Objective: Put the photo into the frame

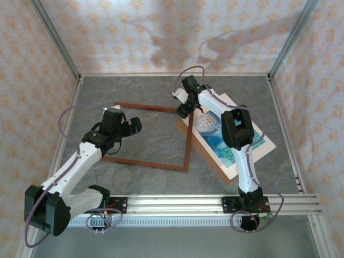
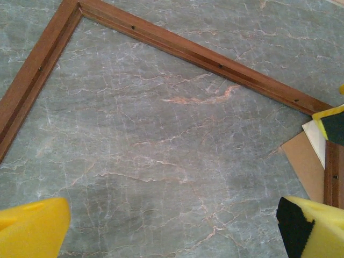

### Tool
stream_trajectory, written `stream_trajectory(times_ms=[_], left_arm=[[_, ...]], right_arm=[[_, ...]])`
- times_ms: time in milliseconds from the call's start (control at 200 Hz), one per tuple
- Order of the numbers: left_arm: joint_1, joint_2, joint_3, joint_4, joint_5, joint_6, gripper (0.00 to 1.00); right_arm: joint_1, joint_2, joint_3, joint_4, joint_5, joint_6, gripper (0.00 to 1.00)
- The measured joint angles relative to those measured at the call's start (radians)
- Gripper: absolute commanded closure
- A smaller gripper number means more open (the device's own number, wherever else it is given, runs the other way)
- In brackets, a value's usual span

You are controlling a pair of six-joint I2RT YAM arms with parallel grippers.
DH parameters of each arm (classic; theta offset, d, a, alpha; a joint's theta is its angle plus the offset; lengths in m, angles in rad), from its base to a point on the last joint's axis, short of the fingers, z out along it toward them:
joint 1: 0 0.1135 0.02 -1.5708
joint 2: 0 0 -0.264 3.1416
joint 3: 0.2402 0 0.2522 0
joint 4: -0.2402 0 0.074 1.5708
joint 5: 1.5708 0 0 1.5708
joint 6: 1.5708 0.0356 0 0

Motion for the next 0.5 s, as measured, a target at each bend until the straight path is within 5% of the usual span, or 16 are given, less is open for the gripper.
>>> stream_trajectory(times_ms=[500], left_arm=[[0.0, 0.015, 0.0, 0.006, 0.013, 0.027, 0.0]], right_arm=[[0.008, 0.134, 0.193, -0.141, -0.055, -0.042, 0.58]])
